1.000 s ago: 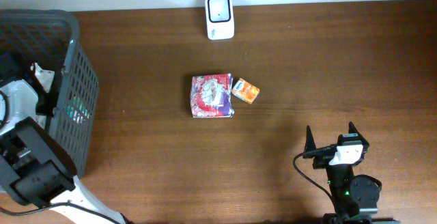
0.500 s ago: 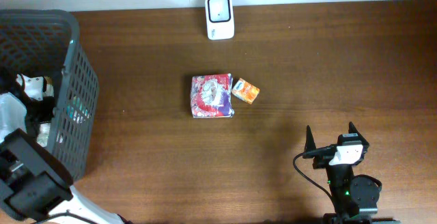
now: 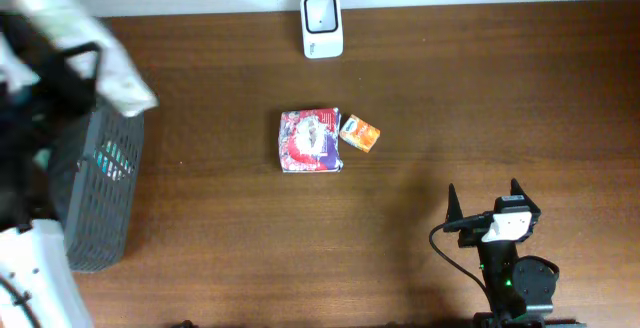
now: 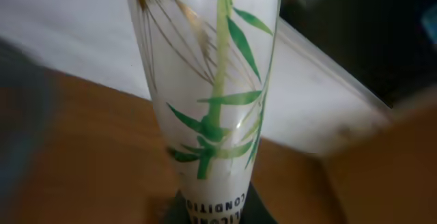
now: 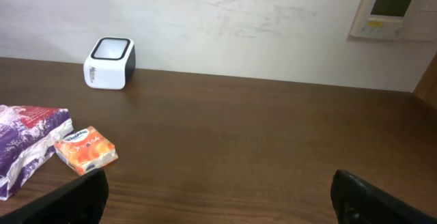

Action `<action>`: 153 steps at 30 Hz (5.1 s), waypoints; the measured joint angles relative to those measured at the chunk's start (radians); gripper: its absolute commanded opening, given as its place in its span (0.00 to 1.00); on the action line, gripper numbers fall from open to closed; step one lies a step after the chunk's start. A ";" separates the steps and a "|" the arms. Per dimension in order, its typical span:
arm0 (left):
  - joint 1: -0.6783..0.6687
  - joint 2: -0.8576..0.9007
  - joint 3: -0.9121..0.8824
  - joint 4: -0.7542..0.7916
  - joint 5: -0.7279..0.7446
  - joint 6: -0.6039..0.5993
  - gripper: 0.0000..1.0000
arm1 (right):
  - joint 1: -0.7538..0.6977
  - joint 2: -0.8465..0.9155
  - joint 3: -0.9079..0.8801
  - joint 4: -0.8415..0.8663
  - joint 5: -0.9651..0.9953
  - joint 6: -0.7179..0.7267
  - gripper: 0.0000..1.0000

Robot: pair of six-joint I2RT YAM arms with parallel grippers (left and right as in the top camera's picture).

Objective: Scan the item barcode
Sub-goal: 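Lift white tube with left gripper and set it beside snack bag, then reach left gripper into basket and grasp green wipes pack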

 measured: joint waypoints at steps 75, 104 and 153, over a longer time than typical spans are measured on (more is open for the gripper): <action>0.077 0.629 0.682 -0.684 -1.053 0.212 0.89 | 0.000 0.000 0.000 0.000 0.000 0.000 0.99; 0.095 0.718 0.349 -0.457 -0.960 0.783 0.73 | 0.000 0.000 0.000 0.000 0.000 0.000 0.99; 0.196 0.934 0.258 -0.163 -0.959 0.929 0.00 | 0.000 0.000 0.000 0.000 0.000 0.000 0.99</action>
